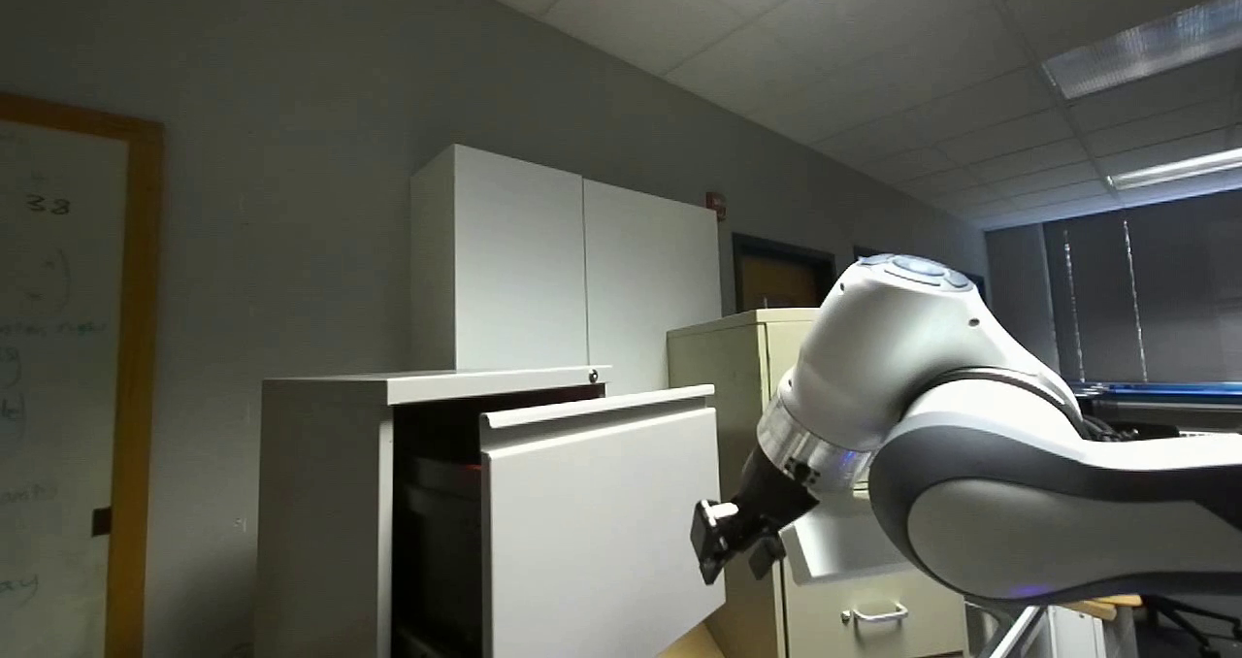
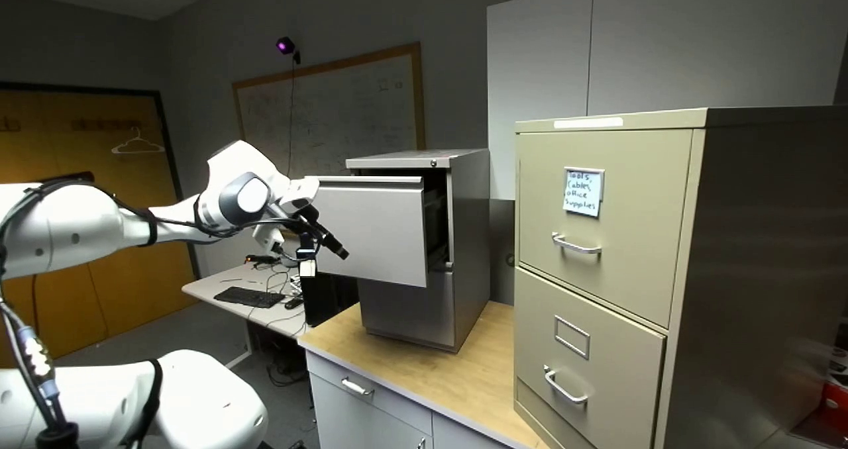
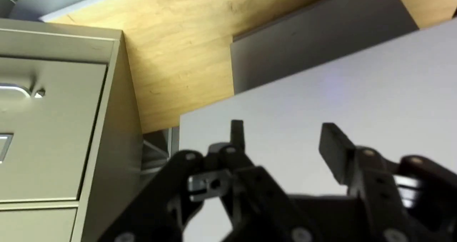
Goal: Close the top drawer of the left cabinet
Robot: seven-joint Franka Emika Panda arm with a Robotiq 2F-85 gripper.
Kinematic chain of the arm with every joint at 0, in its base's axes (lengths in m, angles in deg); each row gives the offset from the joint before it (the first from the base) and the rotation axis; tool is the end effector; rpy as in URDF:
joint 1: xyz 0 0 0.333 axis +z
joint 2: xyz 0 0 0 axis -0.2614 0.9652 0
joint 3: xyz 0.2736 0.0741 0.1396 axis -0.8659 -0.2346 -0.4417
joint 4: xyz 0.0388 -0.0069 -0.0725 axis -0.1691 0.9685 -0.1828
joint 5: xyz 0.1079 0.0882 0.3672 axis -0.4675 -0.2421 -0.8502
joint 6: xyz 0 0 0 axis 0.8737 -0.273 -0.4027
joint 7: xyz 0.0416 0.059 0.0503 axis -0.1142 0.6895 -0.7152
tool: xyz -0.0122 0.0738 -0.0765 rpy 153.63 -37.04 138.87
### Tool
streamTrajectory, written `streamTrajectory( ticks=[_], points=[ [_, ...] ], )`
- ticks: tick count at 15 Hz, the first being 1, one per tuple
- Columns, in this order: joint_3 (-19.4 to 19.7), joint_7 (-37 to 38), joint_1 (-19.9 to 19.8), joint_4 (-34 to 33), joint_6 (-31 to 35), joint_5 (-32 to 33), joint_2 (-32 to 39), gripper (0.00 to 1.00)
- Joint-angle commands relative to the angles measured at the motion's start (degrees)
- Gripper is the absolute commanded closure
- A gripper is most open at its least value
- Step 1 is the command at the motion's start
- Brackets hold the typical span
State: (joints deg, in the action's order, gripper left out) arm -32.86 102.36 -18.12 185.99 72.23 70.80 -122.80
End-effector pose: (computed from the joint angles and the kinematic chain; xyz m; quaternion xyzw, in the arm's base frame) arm 0.2895 0.1207 0.5732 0.9200 -0.1797 0.3477 0.0215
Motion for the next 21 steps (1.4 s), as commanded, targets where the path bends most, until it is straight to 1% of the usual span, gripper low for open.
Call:
streamTrajectory(
  ticks=[1,2,5,7,9,13,16,21],
  points=[
    [1.2,1.8,-4.2,-0.3,8.8,0.3,-1.7,0.71],
    [1.4,2.1,-5.4,-0.4,12.0,-0.1,-1.6,0.80],
    [2.3,3.0,-8.5,-0.5,22.4,-2.2,-0.3,1.00],
    [2.8,3.4,-9.2,-0.4,29.4,-4.4,0.6,1.00],
    [3.6,2.8,-8.5,-0.7,36.0,-7.5,2.6,1.00],
    [5.9,1.0,-4.8,-2.2,44.5,-13.1,8.9,1.00],
    [8.1,0.4,-1.0,-3.4,47.4,-16.0,13.9,1.00],
    [12.3,-0.5,4.9,-6.7,48.6,-18.7,20.7,1.00]
  ],
)
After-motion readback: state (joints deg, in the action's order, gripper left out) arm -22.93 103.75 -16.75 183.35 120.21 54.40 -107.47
